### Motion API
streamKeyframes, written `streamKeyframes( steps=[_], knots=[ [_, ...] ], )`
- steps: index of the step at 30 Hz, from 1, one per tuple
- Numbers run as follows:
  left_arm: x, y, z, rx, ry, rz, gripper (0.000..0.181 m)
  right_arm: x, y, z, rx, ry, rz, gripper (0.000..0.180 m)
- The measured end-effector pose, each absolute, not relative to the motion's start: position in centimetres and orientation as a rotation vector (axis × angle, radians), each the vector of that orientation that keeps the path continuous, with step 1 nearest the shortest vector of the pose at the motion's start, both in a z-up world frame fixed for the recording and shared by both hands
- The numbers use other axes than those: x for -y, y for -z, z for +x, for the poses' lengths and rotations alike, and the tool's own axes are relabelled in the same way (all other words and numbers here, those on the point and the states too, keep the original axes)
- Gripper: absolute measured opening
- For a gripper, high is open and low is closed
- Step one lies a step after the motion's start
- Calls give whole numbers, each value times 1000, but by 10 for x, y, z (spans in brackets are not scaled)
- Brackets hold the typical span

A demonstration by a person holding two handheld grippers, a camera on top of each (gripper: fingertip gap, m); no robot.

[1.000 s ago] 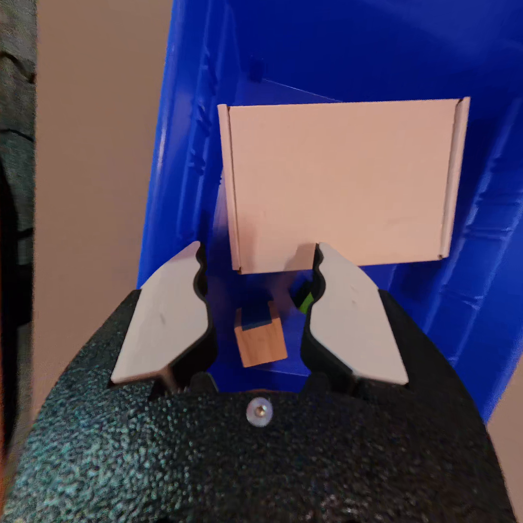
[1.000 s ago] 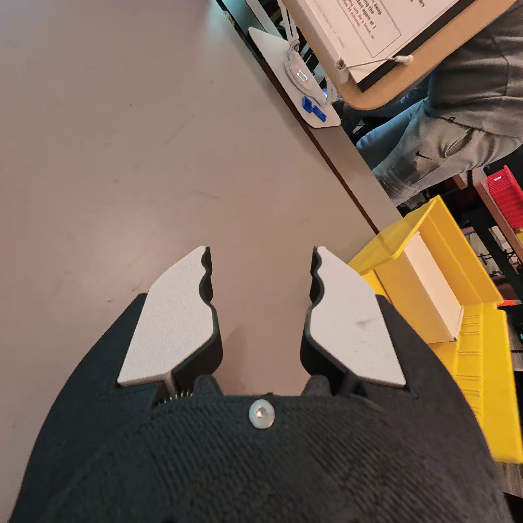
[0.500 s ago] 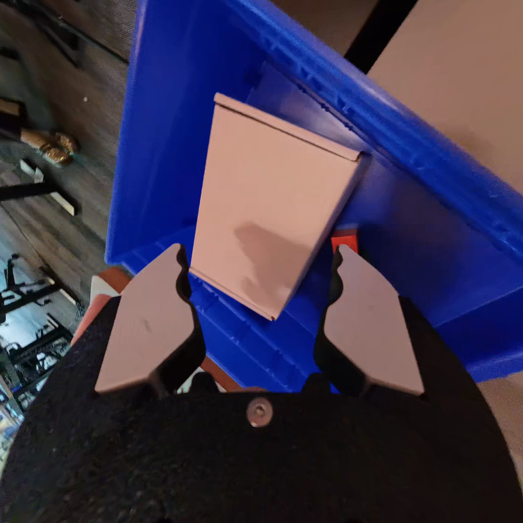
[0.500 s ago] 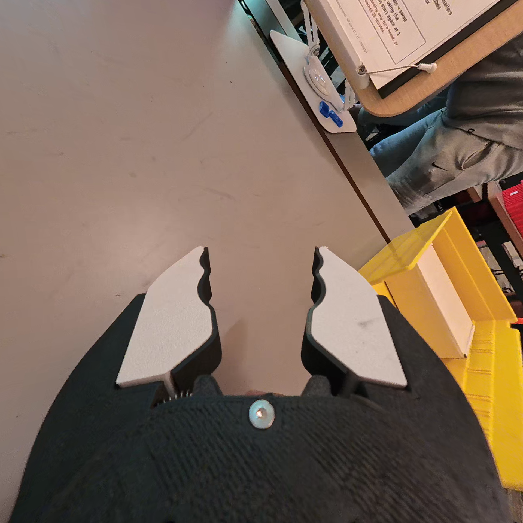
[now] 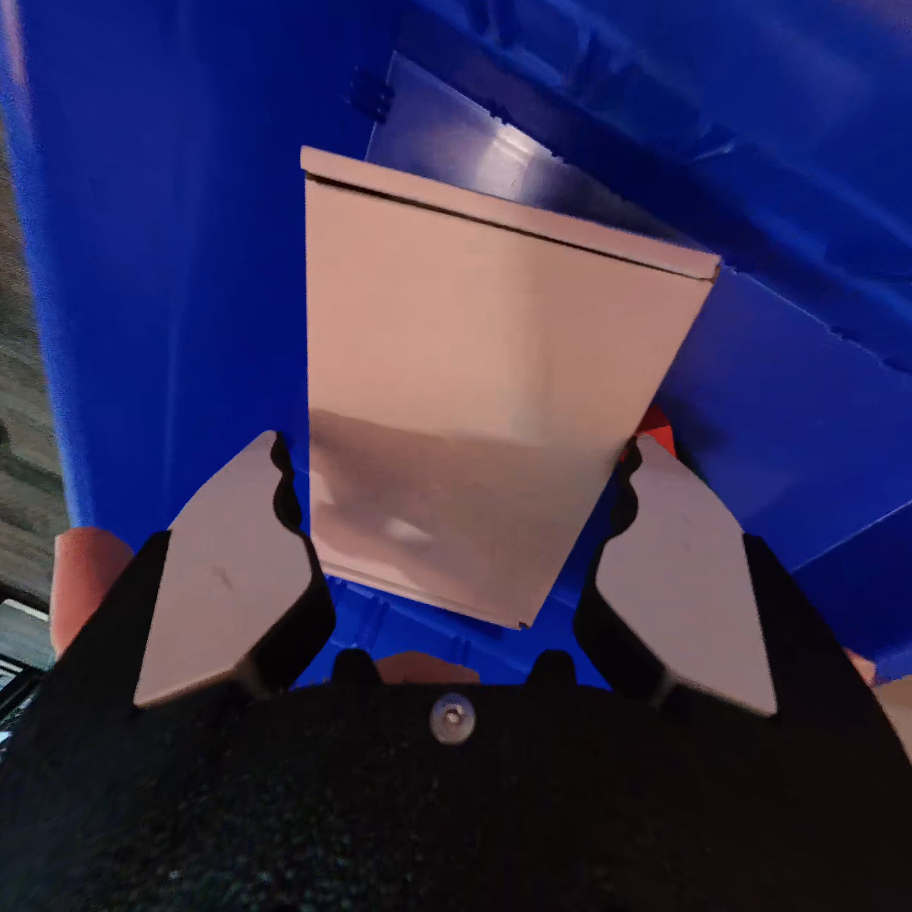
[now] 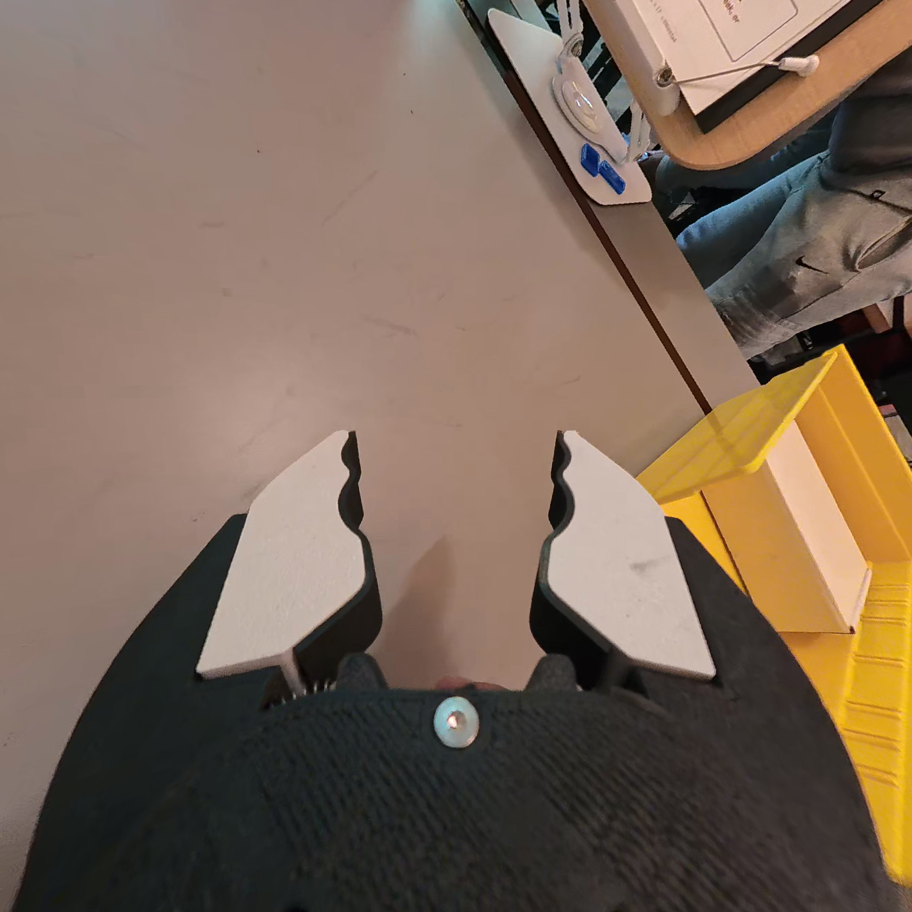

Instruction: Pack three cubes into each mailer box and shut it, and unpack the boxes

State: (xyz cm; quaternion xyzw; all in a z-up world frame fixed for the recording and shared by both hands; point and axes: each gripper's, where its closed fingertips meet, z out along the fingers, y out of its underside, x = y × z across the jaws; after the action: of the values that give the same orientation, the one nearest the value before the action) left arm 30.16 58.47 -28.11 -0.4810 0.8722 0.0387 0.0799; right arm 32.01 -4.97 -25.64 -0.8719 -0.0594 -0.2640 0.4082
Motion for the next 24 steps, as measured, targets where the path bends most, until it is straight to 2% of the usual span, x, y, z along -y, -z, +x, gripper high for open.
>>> streamKeyframes(
  steps=[5, 13, 17, 24],
  knots=[
    [-591, 299, 295, -2649, -173, -1500, 133, 43, 261, 316, 166, 645, -2216, 76],
    [-584, 295, 294, -2716, -245, -1409, 134, 38, 259, 316, 163, 659, -2215, 74],
    [-570, 260, 297, -2669, -158, -1369, 131, 36, 253, 314, 188, 688, -2207, 74],
    [-538, 161, 271, -2569, -72, -1324, 130, 23, 226, 293, 238, 688, -2103, 73]
  ],
)
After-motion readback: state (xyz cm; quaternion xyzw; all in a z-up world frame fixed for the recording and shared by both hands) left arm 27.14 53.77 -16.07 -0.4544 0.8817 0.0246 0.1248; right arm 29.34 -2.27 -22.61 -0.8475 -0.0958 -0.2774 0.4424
